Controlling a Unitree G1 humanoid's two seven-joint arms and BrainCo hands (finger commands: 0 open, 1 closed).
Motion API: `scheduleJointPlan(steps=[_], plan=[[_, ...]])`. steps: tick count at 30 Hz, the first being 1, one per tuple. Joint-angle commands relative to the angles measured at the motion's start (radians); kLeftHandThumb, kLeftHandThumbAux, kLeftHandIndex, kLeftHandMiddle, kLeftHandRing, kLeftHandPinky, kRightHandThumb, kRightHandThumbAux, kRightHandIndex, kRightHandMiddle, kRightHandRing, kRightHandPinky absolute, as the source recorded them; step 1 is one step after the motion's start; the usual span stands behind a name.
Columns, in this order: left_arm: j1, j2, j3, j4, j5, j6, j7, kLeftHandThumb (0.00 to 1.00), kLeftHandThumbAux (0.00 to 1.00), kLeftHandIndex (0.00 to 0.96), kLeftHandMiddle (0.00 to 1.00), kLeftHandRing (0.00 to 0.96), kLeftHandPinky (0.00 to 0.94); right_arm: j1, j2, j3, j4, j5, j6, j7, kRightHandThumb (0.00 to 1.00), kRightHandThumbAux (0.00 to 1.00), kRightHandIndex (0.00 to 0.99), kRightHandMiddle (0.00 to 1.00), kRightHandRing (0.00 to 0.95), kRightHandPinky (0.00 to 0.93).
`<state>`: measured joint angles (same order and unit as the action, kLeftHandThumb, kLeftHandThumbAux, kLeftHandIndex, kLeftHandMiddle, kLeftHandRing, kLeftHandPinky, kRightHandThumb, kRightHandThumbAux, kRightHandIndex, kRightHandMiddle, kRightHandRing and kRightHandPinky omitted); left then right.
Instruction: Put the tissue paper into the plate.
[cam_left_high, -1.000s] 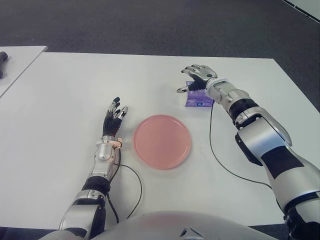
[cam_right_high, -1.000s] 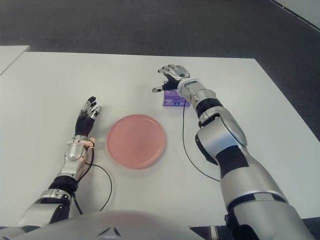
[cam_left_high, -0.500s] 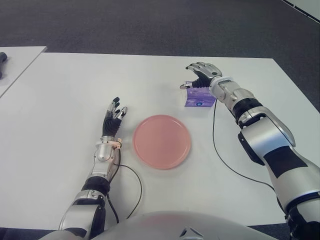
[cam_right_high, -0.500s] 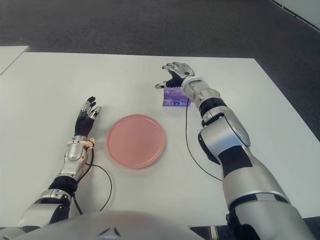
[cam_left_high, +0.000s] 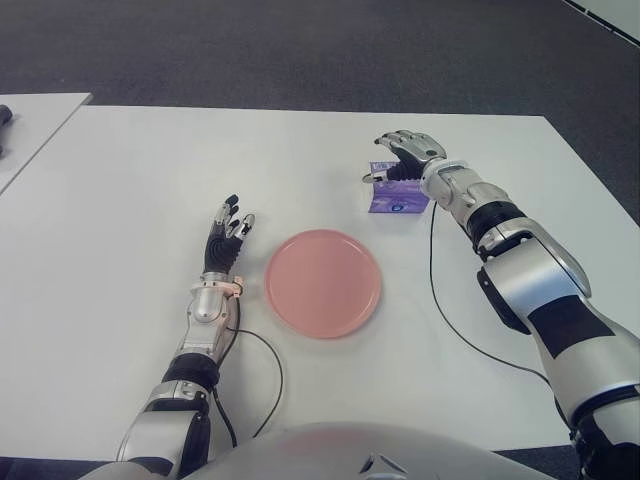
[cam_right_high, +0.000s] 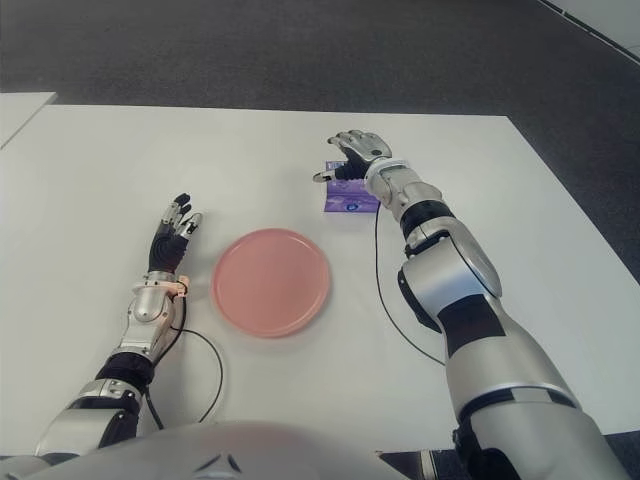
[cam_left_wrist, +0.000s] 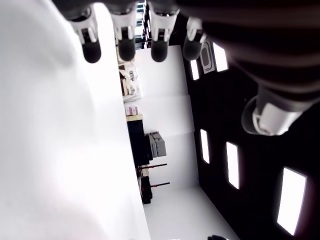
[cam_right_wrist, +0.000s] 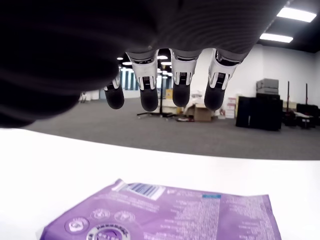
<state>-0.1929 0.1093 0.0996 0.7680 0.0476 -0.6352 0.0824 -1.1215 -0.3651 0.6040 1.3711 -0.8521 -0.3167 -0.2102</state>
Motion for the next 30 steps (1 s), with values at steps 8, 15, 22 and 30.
scheduleJointPlan(steps=[8, 15, 22, 30], plan=[[0.054, -0.003, -0.006, 0.007, 0.003, 0.03, -0.008, 0.0, 0.472, 0.0, 0.0, 0.0, 0.0, 0.06, -0.044, -0.003, 0.015, 0.007, 0.041, -0.007, 0.414, 0.223, 0.0, 0.0, 0.0, 0.0], [0.06, -0.003, -0.007, -0.002, 0.005, 0.027, -0.005, 0.0, 0.484, 0.0, 0.0, 0.0, 0.0, 0.078, -0.064, -0.008, 0.018, 0.011, 0.057, -0.006, 0.408, 0.213, 0.0, 0.0, 0.0, 0.0], [0.065, -0.009, -0.005, -0.015, 0.0, 0.037, -0.004, 0.0, 0.475, 0.0, 0.0, 0.0, 0.0, 0.093, -0.077, -0.008, 0.016, 0.011, 0.069, -0.002, 0.416, 0.211, 0.0, 0.0, 0.0, 0.0], [0.064, -0.009, -0.004, -0.013, 0.004, 0.041, 0.002, 0.0, 0.455, 0.0, 0.0, 0.0, 0.0, 0.107, -0.085, -0.001, 0.016, 0.005, 0.08, 0.003, 0.416, 0.204, 0.0, 0.0, 0.0, 0.0]])
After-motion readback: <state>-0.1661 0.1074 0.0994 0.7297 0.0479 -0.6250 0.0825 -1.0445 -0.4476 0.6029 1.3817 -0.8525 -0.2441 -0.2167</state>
